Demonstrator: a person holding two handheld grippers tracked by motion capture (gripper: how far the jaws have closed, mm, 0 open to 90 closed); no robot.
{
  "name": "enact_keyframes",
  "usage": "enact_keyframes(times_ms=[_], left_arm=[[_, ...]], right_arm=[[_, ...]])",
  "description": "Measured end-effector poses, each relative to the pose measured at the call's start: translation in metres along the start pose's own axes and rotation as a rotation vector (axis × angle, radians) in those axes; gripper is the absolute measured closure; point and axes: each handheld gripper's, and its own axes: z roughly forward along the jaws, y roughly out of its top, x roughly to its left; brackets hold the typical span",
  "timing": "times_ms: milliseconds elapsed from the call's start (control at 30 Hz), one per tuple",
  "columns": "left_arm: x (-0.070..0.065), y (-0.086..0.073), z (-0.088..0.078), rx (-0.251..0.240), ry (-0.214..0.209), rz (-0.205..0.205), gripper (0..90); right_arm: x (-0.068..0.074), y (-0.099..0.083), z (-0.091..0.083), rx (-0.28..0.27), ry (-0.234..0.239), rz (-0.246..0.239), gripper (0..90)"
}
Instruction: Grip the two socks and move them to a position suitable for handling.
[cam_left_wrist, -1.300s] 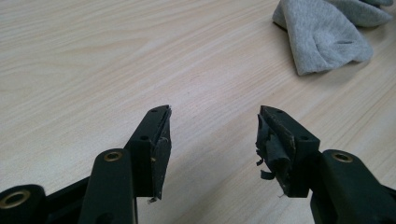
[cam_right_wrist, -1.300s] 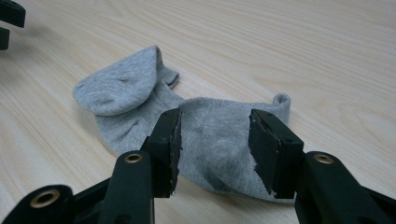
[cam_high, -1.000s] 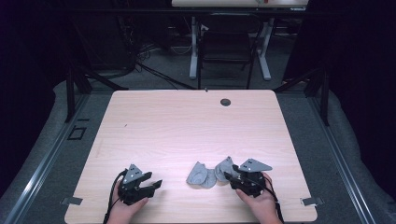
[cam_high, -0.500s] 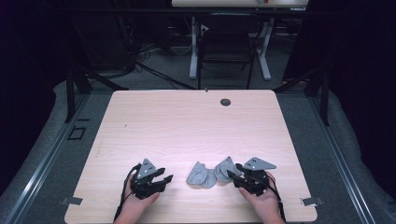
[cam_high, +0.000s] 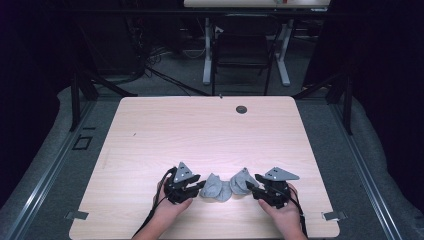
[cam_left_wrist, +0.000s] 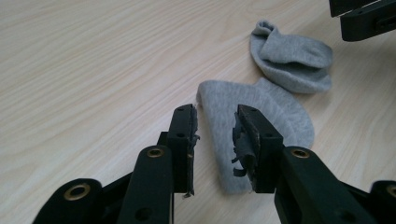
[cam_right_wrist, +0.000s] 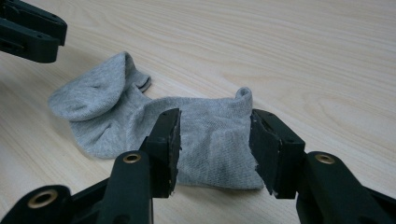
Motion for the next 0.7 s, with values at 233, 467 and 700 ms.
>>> enact_keyframes(times_ms=[233,467,700], left_arm=[[-0.01,0.007,0.019,0.034,-0.021,0.021,75.4],[-0.016,0.003,0.03,0.074,-0.029,0.051,79.2],[-0.02,-0.003,0.037,0.09,-0.031,0.056,79.8]], right_arm=[[0.0,0.0,0.0,-0.007,0.007,0.01,53.2],[-0.001,0.0,0.0,-0.008,0.007,0.017,53.1],[-0.002,0.0,0.002,-0.004,0.014,0.022,53.0]])
